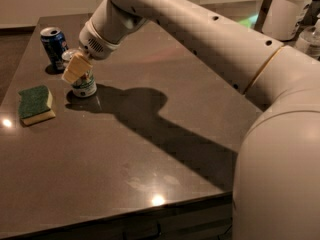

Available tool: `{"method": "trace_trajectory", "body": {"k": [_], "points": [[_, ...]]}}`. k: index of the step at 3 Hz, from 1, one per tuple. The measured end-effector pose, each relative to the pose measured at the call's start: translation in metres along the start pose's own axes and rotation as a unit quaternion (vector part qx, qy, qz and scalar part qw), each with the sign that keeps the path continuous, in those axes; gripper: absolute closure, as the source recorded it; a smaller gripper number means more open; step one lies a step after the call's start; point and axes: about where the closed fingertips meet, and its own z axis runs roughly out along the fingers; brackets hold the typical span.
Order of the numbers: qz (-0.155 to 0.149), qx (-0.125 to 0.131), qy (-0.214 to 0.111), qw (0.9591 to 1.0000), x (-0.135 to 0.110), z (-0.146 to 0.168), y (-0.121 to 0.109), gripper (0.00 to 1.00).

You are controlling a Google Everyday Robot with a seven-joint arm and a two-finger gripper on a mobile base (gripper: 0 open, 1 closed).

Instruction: Move 7up can near sponge

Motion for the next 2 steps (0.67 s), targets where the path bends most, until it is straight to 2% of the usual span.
{"method": "trace_trajectory", "body": {"k": [1,2], "points": [[-0.016,-0.028,-0.011,0.9994,-0.0150,0.0117,0.0273,0.00],[-0.017,-0.028,-0.011,0.9994,-0.0150,0.0117,0.0273,0.00]]}}
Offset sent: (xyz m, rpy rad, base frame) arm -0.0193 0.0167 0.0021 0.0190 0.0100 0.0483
